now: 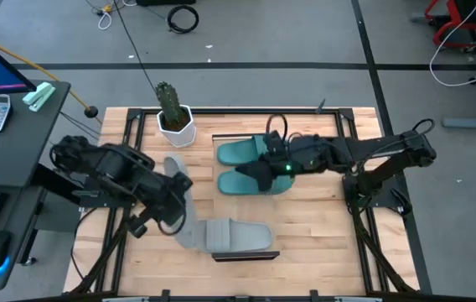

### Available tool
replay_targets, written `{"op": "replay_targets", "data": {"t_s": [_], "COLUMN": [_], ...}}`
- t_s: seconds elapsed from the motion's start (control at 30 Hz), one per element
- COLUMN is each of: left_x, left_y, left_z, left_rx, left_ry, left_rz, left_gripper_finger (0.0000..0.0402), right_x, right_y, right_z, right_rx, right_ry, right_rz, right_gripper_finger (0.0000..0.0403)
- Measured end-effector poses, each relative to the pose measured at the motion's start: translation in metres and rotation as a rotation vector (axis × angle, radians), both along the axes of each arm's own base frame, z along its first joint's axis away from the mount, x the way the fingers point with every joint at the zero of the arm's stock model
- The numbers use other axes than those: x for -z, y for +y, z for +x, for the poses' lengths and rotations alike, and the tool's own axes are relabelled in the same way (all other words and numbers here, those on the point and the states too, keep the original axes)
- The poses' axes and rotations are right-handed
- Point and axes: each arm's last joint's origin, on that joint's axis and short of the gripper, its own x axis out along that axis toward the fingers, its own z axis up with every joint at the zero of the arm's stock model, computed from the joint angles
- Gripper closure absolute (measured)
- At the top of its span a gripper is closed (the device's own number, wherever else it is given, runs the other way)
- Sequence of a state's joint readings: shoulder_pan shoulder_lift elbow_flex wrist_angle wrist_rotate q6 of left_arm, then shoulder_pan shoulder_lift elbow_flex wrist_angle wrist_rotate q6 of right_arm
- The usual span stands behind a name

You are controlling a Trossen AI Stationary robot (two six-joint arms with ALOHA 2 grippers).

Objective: Pick and place slides into the shelf
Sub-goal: Put the gray slide on the shelf

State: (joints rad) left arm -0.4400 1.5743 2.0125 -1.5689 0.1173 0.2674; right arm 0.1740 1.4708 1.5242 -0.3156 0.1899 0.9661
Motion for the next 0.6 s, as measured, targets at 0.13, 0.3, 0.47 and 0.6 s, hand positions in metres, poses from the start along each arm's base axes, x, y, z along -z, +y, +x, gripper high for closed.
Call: {"op": "replay_targets", "data": {"t_s": [0.13,0.3,0.47,0.6], "left_x": [0.005,-0.001,-0.014,-0.018], "left_y": [-0.012,-0.016,-0.01,-0.004], "left_z": [0.007,0.005,0.003,0.008], "left_rx": [0.076,0.131,0.147,0.173], "left_ry": [-0.002,-0.051,-0.125,-0.142], "left_rz": [0.038,0.076,0.087,0.073], "left_gripper_finger": [0.0384,0.0389,0.0378,0.0389], "right_x": [-0.004,-0.007,-0.011,-0.017], "right_y": [-0.02,-0.041,-0.056,-0.066], "right_z": [0.004,0.006,0.007,0.007], "right_rx": [-0.022,-0.068,-0.112,-0.13], "right_ry": [-0.045,-0.072,-0.108,-0.161], "right_rz": [0.032,0.115,0.199,0.218], "right_gripper_finger": [0.0351,0.0296,0.0235,0.0197]}}
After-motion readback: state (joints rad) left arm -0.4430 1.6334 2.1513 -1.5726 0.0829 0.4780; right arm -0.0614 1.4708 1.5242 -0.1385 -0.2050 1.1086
